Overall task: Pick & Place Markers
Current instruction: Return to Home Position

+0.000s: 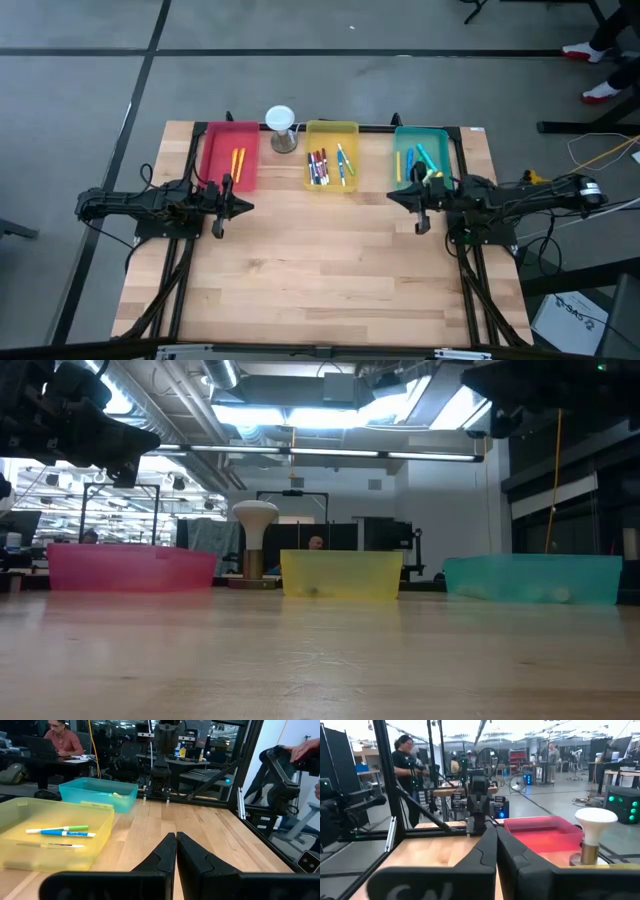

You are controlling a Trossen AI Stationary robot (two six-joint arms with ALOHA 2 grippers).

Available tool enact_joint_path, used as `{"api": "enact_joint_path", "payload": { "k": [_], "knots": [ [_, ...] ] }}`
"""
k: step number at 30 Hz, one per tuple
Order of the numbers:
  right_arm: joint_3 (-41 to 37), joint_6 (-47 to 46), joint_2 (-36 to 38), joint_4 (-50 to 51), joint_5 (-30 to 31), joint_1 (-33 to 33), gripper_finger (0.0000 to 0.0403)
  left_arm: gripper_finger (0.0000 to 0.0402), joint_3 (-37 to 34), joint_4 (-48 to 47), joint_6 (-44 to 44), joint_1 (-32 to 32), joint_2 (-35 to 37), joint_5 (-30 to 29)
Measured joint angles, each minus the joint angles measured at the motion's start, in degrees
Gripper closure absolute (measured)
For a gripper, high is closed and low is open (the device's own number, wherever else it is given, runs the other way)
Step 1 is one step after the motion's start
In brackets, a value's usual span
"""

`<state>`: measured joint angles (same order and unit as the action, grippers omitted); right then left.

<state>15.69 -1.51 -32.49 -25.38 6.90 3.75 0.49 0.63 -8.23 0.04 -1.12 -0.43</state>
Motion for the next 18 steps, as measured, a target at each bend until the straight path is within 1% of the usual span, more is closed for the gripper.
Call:
{"api": "enact_joint_path", "payload": {
  "k": [10,14,18],
  "knots": [
    [-6.9,-3.2,9.0,-0.4,-0.1,0.0,0.0401,0.0391,0.0,0.0,0.0,0.0,0.0,0.0],
    [-8.0,-3.6,11.5,-0.5,-2.5,0.0,0.0401,0.0393,0.0,0.0,0.0,0.0,0.0,0.0],
    [-10.1,-4.4,14.7,-0.5,-2.8,0.0,0.0401,0.0390,0.0,0.0,0.0,0.0,0.0,0.0]
  ]
}}
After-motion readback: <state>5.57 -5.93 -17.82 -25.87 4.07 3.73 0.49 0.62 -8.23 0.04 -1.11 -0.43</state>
